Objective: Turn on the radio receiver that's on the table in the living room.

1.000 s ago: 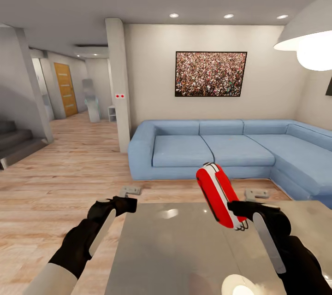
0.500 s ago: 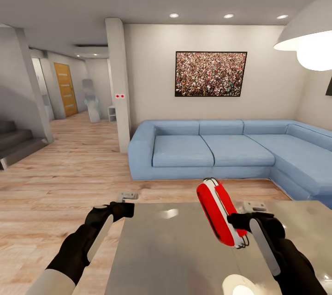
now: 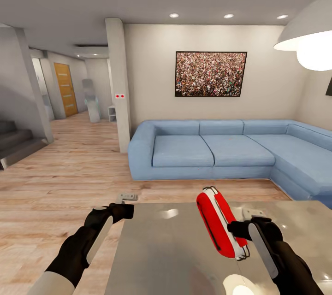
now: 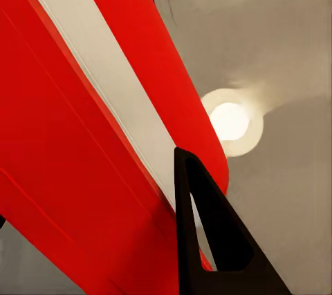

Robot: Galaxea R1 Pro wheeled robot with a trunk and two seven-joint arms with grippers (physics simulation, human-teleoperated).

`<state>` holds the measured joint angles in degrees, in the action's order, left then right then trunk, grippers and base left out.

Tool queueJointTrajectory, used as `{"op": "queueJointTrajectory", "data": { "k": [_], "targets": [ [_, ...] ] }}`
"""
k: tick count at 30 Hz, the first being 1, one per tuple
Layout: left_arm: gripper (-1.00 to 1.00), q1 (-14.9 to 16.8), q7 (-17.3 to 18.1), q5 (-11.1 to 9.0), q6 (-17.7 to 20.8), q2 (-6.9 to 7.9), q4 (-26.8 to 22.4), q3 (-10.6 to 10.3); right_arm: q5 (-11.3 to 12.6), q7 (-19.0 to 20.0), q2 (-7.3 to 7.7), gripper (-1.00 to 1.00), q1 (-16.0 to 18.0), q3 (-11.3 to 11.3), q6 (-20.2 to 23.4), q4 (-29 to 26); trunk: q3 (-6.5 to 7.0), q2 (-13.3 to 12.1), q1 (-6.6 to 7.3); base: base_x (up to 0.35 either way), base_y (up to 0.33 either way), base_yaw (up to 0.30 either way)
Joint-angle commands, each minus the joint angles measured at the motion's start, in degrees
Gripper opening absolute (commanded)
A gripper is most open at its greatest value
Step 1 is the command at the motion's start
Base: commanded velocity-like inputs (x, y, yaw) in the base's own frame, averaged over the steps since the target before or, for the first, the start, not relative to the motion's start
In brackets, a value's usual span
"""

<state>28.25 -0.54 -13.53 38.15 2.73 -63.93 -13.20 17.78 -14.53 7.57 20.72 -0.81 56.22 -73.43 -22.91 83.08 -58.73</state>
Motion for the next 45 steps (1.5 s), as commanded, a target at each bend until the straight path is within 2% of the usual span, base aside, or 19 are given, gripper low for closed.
{"op": "queueJointTrajectory", "data": {
  "k": [1, 16, 34, 45],
  "targets": [
    [-1.00, 0.0, 0.0, 0.0, 0.0, 0.00, 0.0, 0.0, 0.0, 0.1, 0.00, -1.00, 0.0, 0.0, -0.1, 0.1, 0.01, 0.0, 0.00, 0.000, 0.000, 0.000],
    [-1.00, -0.2, -0.1, 0.1, 0.0, -0.09, 3.5, -0.1, 0.0, 0.5, 0.00, -1.00, 0.0, 0.0, -0.1, 3.5, 0.01, 0.0, 0.00, 0.000, 0.000, 0.000],
    [-1.00, -0.4, 0.0, 0.1, 0.0, -0.09, 4.8, -0.1, 0.0, 0.9, -0.01, -1.00, 0.0, 0.0, -0.2, 9.2, 0.01, 0.0, 0.00, 0.000, 0.000, 0.000],
    [-1.00, -0.4, 0.0, 0.1, 0.0, -0.41, 5.3, -0.1, 0.1, 0.8, -0.13, -1.00, 0.0, -0.1, -0.2, 10.2, 0.01, 0.0, 0.00, 0.000, 0.000, 0.000]
  ]
}}
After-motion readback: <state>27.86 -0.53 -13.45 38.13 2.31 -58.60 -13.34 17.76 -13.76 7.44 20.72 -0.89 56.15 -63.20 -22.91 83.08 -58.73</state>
